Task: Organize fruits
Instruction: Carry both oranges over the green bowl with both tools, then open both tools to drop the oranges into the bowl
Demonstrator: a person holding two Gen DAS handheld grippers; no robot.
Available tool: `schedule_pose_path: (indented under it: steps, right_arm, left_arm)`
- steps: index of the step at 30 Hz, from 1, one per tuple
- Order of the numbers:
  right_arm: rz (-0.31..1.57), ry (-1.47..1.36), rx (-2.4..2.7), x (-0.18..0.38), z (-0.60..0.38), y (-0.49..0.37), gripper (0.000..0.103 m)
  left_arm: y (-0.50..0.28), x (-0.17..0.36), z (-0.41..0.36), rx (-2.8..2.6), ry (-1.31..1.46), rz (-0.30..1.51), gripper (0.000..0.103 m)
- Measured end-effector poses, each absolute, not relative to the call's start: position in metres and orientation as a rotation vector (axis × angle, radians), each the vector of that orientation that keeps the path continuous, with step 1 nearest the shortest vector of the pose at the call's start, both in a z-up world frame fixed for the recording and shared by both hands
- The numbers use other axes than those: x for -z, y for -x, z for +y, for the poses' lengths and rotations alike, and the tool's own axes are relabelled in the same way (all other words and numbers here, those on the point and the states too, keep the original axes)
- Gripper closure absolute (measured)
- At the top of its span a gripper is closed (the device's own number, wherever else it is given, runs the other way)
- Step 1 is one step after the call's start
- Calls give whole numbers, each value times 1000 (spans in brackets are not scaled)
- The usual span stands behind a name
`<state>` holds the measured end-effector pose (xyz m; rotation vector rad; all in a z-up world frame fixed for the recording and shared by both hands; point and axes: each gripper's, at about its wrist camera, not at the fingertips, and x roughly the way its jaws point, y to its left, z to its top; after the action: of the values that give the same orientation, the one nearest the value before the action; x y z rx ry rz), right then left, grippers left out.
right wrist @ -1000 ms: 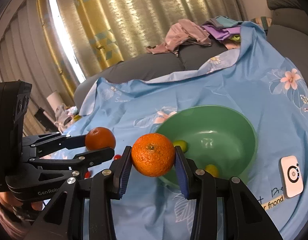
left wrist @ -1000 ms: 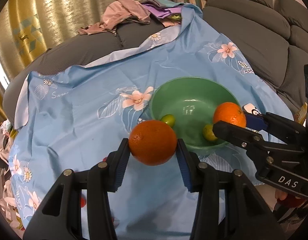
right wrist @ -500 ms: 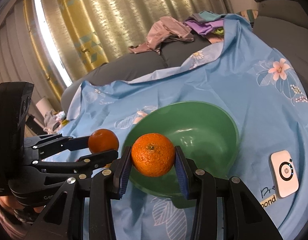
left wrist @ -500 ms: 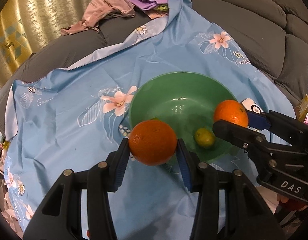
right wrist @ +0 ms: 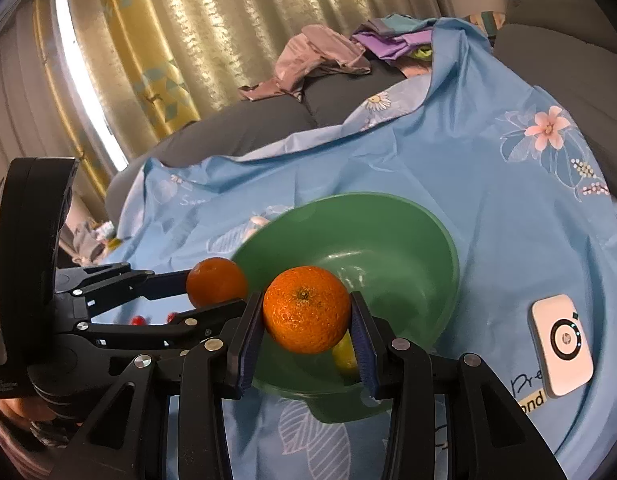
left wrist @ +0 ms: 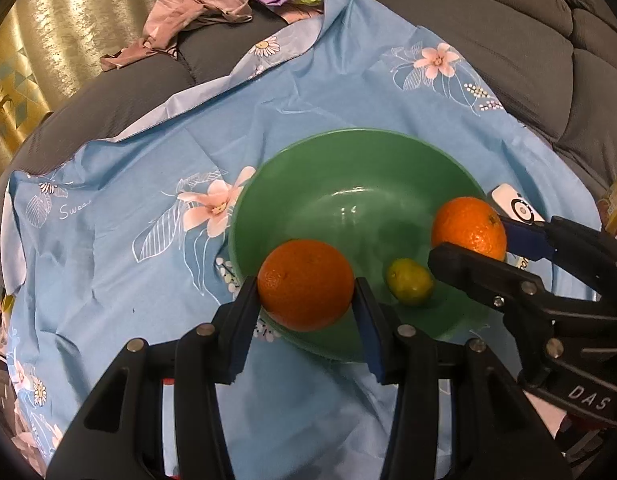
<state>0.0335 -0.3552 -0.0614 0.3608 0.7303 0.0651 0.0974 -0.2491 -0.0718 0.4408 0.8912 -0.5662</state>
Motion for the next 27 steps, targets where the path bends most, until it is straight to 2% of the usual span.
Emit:
schedule_pose_path:
  steps: [16,24,27]
  right_arm:
    - [783,-358,-27,71,-355,-39,60]
    - [828,-361,26,75,-358,-39,60]
    - [818,-364,33,71,-358,-38,56]
  left_arm:
    - [-103,82,-250,555,-459,894,54]
    - [-97,71,-241,522,-454,850,37]
    - [-93,64,-235,504,-456,827,30]
